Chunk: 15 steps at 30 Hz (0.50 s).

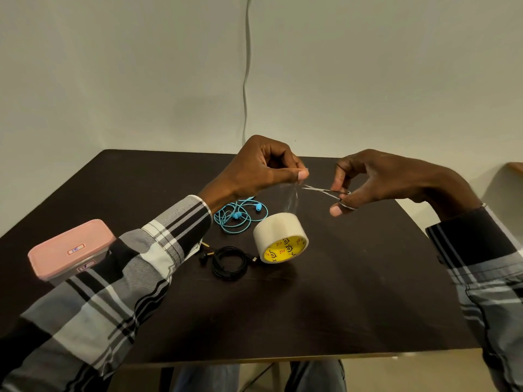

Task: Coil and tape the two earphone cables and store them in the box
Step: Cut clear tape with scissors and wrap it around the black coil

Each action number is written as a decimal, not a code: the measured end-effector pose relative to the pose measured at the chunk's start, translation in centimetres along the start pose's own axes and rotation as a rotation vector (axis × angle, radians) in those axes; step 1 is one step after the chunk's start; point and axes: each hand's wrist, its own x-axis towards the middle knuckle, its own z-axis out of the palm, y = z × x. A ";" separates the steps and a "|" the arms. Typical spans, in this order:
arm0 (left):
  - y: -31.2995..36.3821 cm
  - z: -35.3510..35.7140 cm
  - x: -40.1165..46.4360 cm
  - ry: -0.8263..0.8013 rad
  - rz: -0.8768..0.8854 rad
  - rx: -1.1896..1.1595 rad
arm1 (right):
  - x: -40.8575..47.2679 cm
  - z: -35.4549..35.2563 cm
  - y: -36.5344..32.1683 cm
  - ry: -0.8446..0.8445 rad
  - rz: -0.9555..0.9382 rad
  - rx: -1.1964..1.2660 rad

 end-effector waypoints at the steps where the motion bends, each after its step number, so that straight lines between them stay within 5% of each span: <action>1: 0.0 0.0 0.0 -0.004 -0.001 0.003 | 0.1 0.0 -0.1 -0.008 0.003 0.004; 15: 0.4 0.5 -0.4 0.067 0.020 -0.051 | 0.5 1.0 0.3 -0.081 0.060 0.084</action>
